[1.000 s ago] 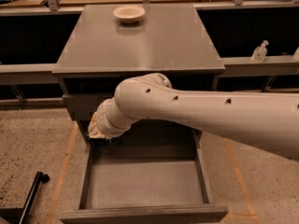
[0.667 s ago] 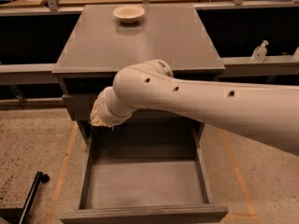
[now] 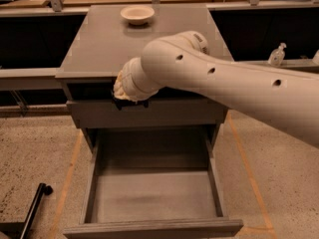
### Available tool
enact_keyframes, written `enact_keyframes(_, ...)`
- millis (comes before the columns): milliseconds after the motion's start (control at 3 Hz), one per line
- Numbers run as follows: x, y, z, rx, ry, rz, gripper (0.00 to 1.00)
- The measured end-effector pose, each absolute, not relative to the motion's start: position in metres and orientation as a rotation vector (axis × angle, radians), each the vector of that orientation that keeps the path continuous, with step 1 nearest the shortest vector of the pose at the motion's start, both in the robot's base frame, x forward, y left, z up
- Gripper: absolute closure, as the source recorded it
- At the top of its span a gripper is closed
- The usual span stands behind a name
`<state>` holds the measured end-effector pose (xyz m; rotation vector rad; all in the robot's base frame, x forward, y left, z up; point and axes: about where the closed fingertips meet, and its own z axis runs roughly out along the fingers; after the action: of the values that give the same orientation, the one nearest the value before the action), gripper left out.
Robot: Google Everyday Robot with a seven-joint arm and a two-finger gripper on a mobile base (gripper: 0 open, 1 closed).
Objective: Pick rxbar blueberry from middle drawer and place on counter
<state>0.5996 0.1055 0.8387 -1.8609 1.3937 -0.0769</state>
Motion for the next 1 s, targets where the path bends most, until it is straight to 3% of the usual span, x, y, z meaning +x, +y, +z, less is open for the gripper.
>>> enact_keyframes(1000,0.730,0.015,0.938,-1.736,1.413,-0.272,1.00)
